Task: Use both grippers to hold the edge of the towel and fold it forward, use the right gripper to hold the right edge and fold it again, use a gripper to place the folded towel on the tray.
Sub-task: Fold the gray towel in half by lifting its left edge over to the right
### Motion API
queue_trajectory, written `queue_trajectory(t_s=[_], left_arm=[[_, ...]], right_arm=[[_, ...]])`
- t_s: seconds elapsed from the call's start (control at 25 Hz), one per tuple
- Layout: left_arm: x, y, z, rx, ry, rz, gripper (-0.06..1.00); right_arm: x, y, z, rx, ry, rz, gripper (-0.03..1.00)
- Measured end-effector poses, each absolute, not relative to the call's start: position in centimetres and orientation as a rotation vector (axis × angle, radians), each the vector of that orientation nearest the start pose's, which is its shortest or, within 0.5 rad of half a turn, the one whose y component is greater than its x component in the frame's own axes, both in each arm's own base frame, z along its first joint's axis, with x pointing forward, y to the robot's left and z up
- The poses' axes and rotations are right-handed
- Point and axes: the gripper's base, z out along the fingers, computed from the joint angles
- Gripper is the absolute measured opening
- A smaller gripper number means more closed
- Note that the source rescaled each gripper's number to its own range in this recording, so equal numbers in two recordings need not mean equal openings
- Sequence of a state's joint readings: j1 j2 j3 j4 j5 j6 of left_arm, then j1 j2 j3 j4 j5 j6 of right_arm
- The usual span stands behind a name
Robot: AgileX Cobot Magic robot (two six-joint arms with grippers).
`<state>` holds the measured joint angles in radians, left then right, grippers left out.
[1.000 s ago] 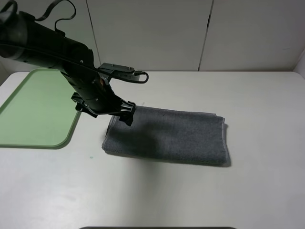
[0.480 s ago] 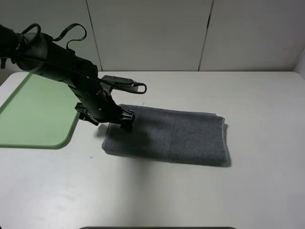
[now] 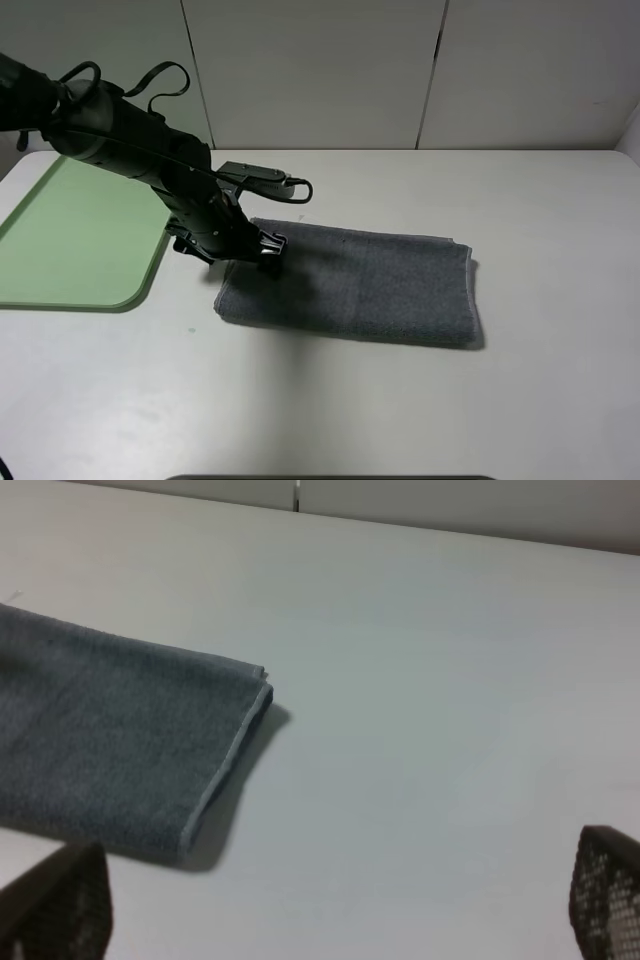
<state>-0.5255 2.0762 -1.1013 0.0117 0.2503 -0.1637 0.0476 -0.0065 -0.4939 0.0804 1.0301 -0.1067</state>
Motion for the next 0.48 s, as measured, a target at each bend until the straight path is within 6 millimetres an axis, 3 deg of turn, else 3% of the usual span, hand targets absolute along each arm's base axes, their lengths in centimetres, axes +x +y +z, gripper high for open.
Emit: queue_trajectory(t_s=[0.2, 0.48], left_arm=[[33.34, -19.31, 8.71, 0.515, 2.667, -0.197, 0.94], [33.63, -19.49, 8.54, 0.482, 2.642, -0.223, 0.6]], right_arm=[[-0.44, 0.61, 27.82, -0.157, 2.005, 0.058, 1.0], [-0.44, 0.61, 27.82, -0.157, 2.005, 0.058, 1.0]])
